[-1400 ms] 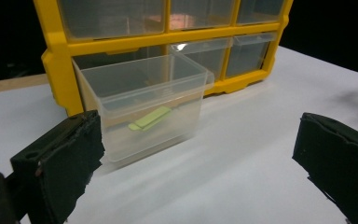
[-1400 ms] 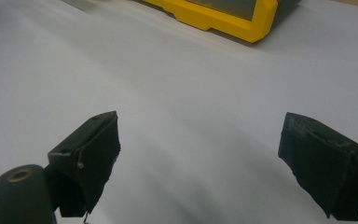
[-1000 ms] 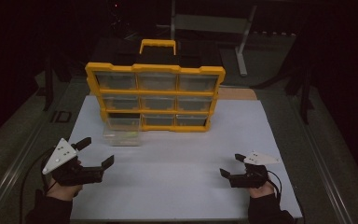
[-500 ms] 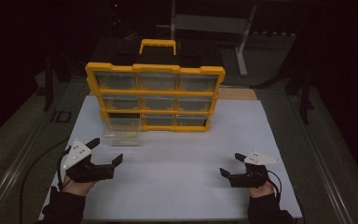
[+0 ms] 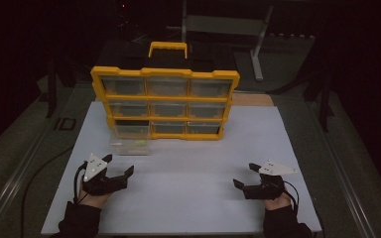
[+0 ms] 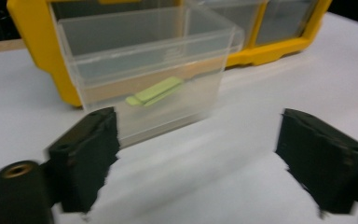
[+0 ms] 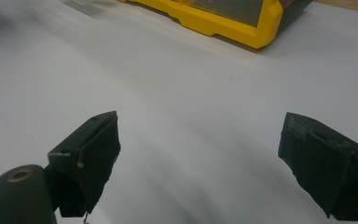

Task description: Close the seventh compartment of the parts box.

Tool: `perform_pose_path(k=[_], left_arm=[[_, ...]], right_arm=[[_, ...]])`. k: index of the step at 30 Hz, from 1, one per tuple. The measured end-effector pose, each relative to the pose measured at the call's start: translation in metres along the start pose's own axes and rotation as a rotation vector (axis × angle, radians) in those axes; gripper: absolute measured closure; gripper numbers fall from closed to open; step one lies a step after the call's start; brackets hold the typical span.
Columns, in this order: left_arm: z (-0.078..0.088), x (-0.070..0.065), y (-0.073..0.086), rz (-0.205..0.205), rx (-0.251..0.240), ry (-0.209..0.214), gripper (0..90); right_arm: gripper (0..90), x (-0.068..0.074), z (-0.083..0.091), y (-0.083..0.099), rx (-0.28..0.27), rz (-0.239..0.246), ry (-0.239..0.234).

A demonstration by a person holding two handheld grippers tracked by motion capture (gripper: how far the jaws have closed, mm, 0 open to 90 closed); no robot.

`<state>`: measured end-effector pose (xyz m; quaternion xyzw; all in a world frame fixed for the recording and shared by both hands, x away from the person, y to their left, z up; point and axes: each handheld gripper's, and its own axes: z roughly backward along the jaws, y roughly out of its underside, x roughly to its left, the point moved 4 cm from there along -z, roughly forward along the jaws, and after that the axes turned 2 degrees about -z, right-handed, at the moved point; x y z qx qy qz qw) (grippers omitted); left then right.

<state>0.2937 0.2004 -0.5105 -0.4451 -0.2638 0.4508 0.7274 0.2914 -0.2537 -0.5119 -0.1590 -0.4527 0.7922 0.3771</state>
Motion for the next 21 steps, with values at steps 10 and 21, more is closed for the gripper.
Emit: perform_pose_path(k=[10, 21], left_arm=[[-0.008, 0.001, 0.001, -0.006, 0.029, -0.049, 46.7], [-0.01, 0.01, -0.002, 0.003, 0.035, -0.101, 82.1]], right_arm=[[12.4, -0.001, 0.0, 0.0, 0.001, 0.0, 0.002], [12.4, 0.0, 0.001, 0.0, 0.001, -0.001, 0.001]])
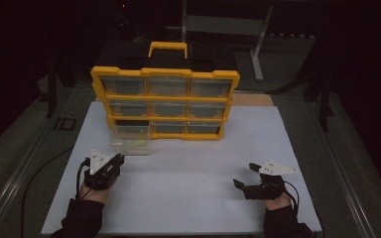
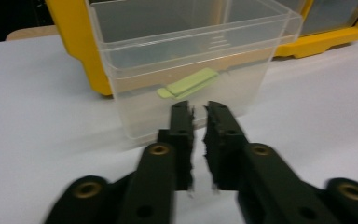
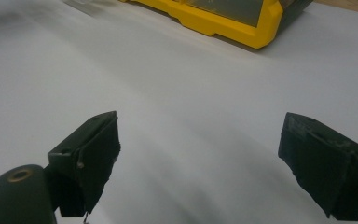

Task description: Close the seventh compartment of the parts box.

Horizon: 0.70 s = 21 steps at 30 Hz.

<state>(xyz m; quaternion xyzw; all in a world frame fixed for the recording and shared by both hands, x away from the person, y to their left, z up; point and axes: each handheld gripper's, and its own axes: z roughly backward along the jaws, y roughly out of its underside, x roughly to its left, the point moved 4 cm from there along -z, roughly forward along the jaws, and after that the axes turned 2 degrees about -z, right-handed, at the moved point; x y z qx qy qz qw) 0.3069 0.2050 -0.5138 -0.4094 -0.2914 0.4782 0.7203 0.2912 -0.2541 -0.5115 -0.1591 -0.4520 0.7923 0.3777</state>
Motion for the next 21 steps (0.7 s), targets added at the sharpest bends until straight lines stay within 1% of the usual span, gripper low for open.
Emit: perform_pose_path(k=[1, 3, 5, 7, 12, 15, 17, 19, 20, 21], left_arm=[[-0.001, 0.0, 0.0, -0.001, 0.001, 0.001, 86.3], [-0.002, 0.0, 0.0, -0.015, 0.011, -0.002, 89.1], [-0.003, 0.0, 0.0, -0.021, 0.016, -0.007, 89.2], [-0.006, 0.0, 0.0, -0.028, 0.02, -0.003, 89.4], [-0.011, 0.001, -0.004, -0.028, 0.016, -0.006, 89.6], [-0.015, 0.0, -0.004, -0.025, 0.025, 0.003, 89.6], [-0.018, -0.001, -0.003, -0.036, 0.035, 0.014, 89.7], [-0.018, -0.001, -0.003, -0.036, 0.035, 0.014, 89.7], [-0.02, -0.002, -0.003, -0.047, 0.041, 0.015, 89.7], [-0.021, -0.002, -0.003, -0.047, 0.044, 0.016, 89.7]], right_arm=[[12.4, 0.0, 0.0, 0.0, 0.0, 0.0, -0.001], [12.4, 0.0, 0.0, 0.0, 0.002, 0.003, 0.001], [12.4, 0.0, 0.0, 0.0, 0.001, 0.002, 0.0], [12.4, 0.0, 0.0, 0.0, 0.001, 0.001, -0.001], [12.4, 0.0, -0.001, 0.0, 0.004, -0.001, 0.001], [12.4, -0.001, 0.0, 0.0, 0.004, 0.0, 0.002], [12.4, -0.001, 0.0, 0.0, 0.001, 0.0, 0.003], [12.4, -0.001, 0.001, 0.0, -0.001, -0.004, 0.003], [12.4, -0.001, 0.001, 0.0, -0.001, -0.004, 0.003], [12.4, -0.001, 0.001, 0.0, 0.0, -0.004, 0.003]])
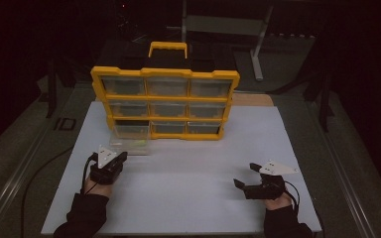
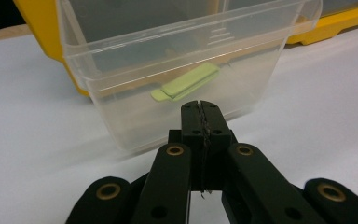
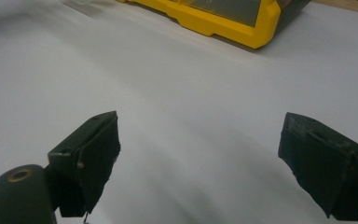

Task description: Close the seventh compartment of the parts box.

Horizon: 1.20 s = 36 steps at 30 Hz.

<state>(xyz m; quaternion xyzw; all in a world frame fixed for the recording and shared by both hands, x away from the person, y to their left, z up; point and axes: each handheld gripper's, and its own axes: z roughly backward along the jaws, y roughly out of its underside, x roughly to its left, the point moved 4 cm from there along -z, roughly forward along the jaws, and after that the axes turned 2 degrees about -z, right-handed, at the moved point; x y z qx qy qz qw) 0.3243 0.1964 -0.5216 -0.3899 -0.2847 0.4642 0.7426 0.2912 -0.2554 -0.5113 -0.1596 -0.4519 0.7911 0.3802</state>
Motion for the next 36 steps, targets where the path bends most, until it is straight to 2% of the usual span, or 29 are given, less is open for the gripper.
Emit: perform_pose_path(k=[13, 36], left_arm=[[-0.013, 0.003, -0.002, 0.02, 0.012, 0.01, 89.7], [-0.033, 0.012, -0.012, 0.02, 0.027, 0.007, 89.7]], right_arm=[[12.4, 0.001, -0.001, -0.001, -0.003, 0.006, -0.001], [12.4, 0.0, -0.001, 0.0, -0.002, 0.005, -0.001]])
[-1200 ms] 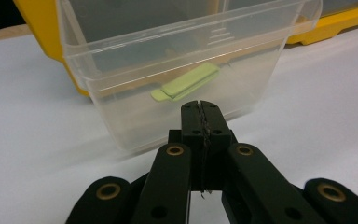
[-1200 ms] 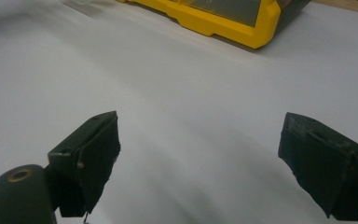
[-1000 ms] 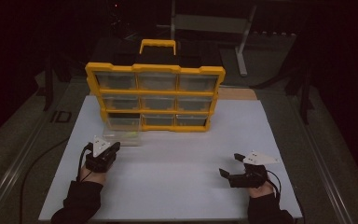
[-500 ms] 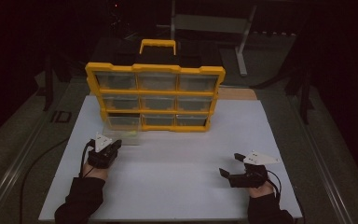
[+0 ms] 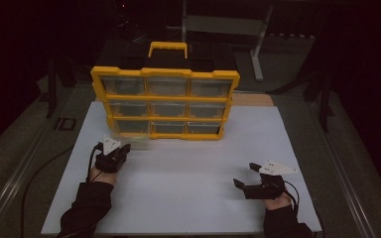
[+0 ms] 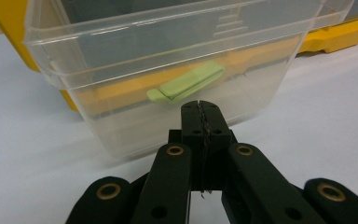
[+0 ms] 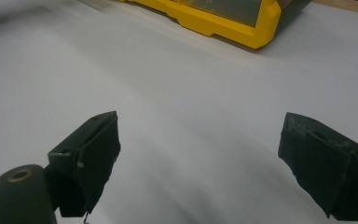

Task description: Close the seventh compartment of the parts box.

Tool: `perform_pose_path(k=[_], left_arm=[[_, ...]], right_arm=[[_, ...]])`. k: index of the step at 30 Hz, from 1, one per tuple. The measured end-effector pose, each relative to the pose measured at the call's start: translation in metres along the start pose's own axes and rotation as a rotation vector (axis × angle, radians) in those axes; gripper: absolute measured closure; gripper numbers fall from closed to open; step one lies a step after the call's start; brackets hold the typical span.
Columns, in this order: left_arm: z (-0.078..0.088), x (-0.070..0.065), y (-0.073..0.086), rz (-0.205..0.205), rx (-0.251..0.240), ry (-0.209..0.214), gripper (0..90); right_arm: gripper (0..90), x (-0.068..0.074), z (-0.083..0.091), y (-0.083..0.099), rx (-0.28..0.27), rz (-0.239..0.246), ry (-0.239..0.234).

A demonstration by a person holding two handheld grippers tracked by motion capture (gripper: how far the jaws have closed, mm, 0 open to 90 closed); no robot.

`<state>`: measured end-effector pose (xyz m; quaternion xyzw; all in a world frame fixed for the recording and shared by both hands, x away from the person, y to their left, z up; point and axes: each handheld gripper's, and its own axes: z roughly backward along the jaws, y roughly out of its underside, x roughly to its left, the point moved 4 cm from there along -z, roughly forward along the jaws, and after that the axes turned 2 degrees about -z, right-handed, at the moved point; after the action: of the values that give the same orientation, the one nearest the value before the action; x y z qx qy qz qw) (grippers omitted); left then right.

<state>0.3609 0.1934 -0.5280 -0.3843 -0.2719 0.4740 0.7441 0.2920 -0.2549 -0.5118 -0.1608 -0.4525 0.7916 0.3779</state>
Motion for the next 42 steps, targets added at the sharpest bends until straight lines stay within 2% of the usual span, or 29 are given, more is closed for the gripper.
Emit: perform_pose_path(k=[11, 18, 29, 42], left_arm=[[-0.011, 0.008, -0.009, 0.001, 0.014, -0.005, 89.7], [-0.016, 0.011, -0.013, 0.001, 0.016, -0.01, 89.7], [-0.023, 0.013, -0.019, -0.001, 0.021, -0.014, 89.8], [-0.042, 0.013, -0.033, -0.02, 0.037, -0.015, 89.8]], right_arm=[[12.4, 0.0, -0.001, 0.0, 0.003, 0.005, 0.006], [12.4, 0.001, 0.0, 0.0, 0.002, 0.019, 0.021], [12.4, 0.001, -0.001, 0.001, 0.004, 0.019, 0.017], [12.4, 0.0, -0.001, 0.002, 0.007, 0.017, 0.014]])
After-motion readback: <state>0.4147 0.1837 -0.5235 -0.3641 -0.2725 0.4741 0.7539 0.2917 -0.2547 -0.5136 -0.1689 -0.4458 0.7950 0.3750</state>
